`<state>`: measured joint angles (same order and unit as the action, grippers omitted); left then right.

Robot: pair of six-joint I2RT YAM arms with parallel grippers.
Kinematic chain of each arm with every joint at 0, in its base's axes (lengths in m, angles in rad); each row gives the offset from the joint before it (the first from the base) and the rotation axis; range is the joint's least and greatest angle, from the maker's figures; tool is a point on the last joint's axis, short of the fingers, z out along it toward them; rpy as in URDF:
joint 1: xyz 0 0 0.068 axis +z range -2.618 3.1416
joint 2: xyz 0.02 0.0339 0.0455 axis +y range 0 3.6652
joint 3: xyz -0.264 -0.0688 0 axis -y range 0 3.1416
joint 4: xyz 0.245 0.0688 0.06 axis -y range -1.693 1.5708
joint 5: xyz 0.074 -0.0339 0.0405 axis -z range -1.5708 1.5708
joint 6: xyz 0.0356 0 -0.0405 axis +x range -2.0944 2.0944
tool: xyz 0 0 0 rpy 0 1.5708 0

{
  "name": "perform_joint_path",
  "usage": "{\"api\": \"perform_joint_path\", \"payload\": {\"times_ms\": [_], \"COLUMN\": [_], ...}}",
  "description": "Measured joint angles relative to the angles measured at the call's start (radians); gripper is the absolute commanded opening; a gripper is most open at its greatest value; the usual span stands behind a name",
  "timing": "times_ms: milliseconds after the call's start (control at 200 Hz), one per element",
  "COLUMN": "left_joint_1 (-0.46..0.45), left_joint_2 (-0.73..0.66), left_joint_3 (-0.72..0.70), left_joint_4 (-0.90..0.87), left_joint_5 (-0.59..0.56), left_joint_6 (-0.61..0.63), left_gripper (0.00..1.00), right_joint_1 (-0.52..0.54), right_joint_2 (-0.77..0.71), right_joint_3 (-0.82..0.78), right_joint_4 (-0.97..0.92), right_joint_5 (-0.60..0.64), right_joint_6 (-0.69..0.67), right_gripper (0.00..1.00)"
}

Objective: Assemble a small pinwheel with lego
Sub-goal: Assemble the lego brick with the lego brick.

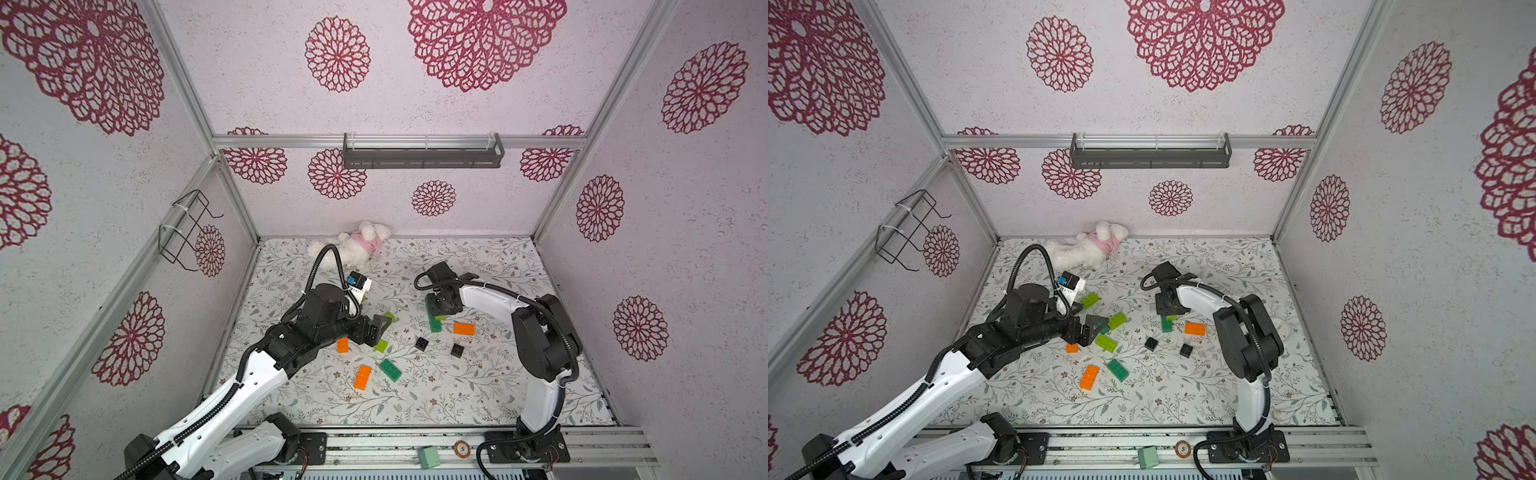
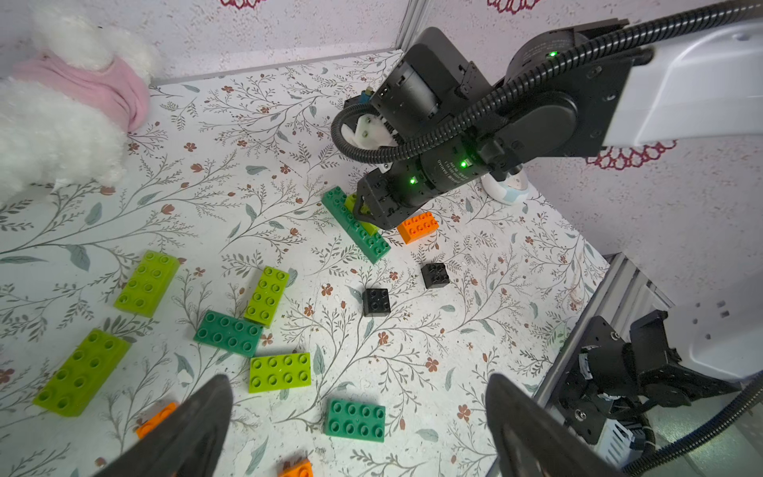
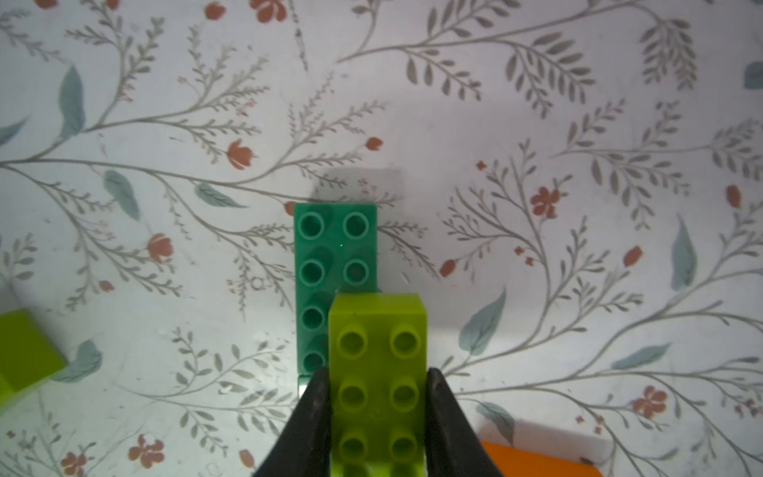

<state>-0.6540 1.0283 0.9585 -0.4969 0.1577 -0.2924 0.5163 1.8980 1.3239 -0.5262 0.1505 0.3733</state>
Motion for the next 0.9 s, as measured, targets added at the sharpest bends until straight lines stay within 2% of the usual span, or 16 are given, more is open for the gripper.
{"api": "perform_joint_path", "payload": {"times_ms": [280,485,901], "left_joint_1": [-0.098,-0.112,-0.131], "left_joint_2": [0.019,0.045,0.097], "left_joint_3": [0.0,0.0,0.014], "left_joint_4": [-0.041,-0.05,-0.069], "left_joint_5": [-0.098,-0.129,-0.174], "left_joint_6": [0.039,0.042,0.026], "left_gripper": [0.97,0.97,0.97], "right_joint_1": [-0.014,-0.014,-0.016], "right_joint_2": [-0.006,-0.006,-0.024], "right_joint_3": [-0.008,-0.008,-0.04], "right_joint_4": [-0.006,-0.006,0.035], "right_joint_5": [0.003,0.006,-0.006], "right_joint_6": [-0.009,-0.009,-0.014], "right_gripper": [0.09,0.15,0.41]}}
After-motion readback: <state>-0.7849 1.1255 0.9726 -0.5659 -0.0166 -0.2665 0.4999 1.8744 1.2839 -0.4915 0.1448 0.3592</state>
